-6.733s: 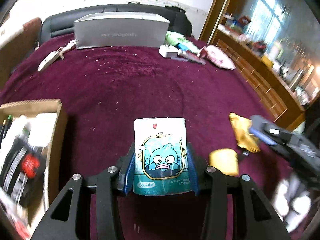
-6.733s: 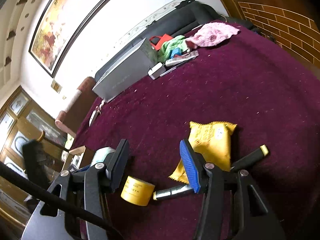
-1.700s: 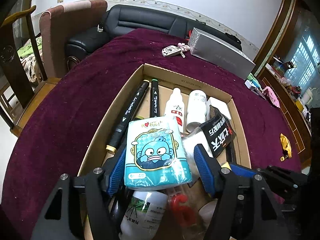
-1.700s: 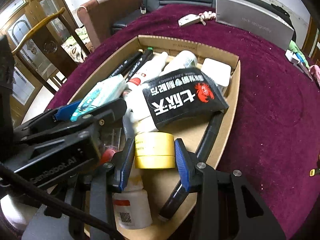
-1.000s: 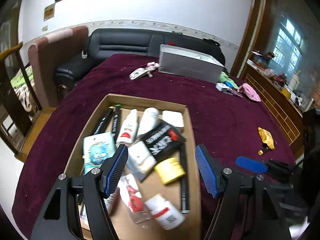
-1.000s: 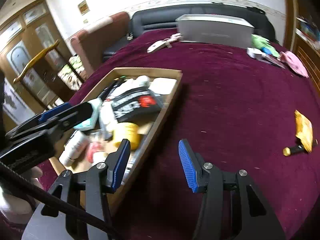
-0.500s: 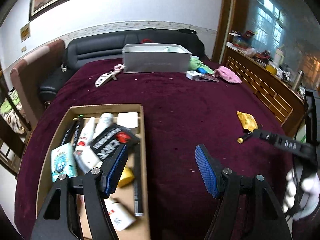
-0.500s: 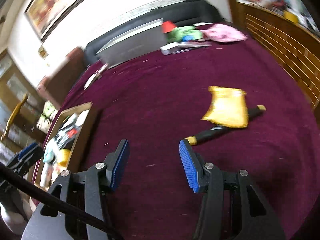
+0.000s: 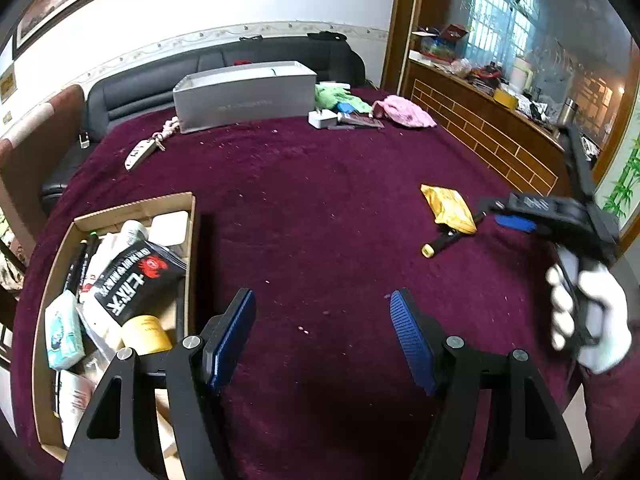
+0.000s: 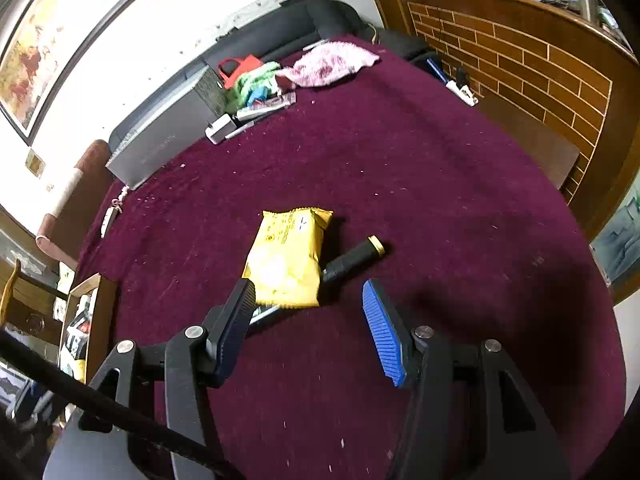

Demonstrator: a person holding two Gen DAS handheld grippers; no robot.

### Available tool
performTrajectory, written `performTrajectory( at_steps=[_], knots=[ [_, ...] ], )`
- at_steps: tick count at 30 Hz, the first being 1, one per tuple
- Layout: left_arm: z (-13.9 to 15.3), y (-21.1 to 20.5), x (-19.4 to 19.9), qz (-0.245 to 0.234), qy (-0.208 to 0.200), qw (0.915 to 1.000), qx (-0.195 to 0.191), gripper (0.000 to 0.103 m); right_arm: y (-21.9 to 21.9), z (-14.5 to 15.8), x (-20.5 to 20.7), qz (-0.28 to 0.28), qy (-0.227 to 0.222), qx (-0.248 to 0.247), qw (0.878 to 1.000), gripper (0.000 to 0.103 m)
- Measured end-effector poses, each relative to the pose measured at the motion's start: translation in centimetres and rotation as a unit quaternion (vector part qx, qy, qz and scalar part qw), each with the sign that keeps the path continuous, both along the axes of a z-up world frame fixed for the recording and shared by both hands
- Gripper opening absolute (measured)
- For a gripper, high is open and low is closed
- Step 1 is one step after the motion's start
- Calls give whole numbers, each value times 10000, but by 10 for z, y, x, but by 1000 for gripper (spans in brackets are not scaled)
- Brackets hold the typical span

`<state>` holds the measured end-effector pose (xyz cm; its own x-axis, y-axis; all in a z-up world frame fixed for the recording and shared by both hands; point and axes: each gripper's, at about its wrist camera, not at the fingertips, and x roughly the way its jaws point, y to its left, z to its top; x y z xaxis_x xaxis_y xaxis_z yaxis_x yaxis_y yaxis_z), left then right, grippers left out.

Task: Organize objects
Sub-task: 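Grasp the yellow cracker packet with the right gripper while the left gripper approaches the marker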

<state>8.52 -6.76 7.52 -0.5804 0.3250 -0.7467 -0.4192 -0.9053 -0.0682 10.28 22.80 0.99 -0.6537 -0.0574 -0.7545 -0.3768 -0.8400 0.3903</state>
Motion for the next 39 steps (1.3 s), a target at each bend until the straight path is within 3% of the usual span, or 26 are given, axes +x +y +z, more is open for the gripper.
performTrajectory(
  at_steps=[9,19,22,25,32,39],
  knots=[
    [2,-2,3,-7,-12,10000,11,64,-11,-19,-62,102,-659,316,9973,55],
    [-4,1,0,-73,-113,9999,18,64,-31,-29,-70,218,-952,801,9920,57],
    [-7,7,0,-145,-131,9998,-9,64,-33,-28,-69,299,-989,946,9901,51],
    [-9,17,-1,-310,-142,9994,-16,64,-29,-24,-62,348,-855,763,9928,47],
    [-19,60,-11,-882,-198,9958,-124,64,1,8,-4,167,-1,103,9998,48],
    [-29,128,-32,-1505,-23,9879,-382,63,32,6,49,-218,498,-533,9971,48]
  ],
)
